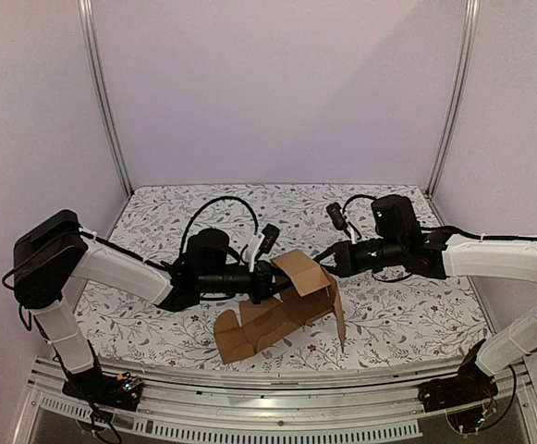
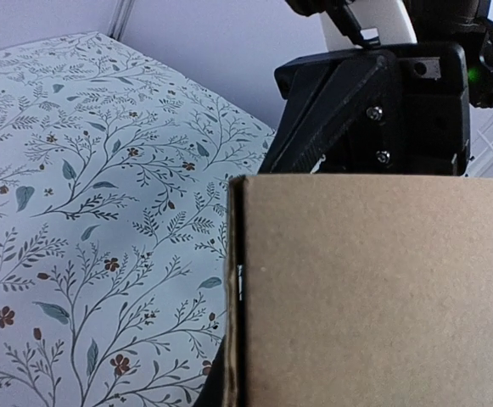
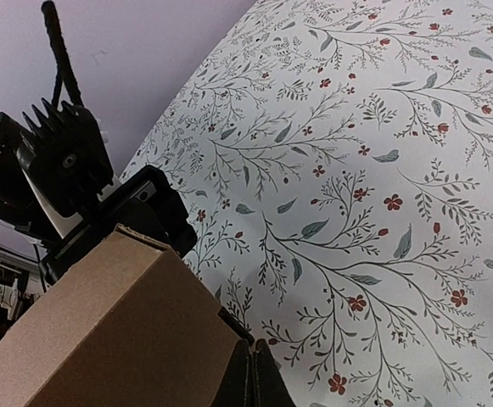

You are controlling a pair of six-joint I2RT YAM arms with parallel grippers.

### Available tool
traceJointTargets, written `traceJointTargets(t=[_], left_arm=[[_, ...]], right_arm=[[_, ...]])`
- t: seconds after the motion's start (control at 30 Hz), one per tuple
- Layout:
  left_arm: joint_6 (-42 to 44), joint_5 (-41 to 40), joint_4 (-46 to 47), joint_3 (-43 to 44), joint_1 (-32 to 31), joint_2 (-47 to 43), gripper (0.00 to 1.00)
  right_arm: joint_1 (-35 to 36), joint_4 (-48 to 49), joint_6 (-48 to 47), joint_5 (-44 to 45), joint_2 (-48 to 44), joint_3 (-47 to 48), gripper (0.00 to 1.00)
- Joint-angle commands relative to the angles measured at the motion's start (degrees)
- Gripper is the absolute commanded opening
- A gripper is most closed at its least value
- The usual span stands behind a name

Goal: Fold the paper box

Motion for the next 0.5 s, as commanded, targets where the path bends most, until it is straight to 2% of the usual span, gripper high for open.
traceJointTargets(t=[0.0,0.47], left_arm=[[-1.0,0.8,2.1,0.6,1.0,-0.6,0.0],[-1.9,-2.5,3.8,0.7,2.0,-0.8,0.0]], right_arm=[[1.1,3.7,1.9,-2.5,0.6,-0.1,0.0],[2.1,5.7,4.5,-8.6,2.1,0.1,0.0]])
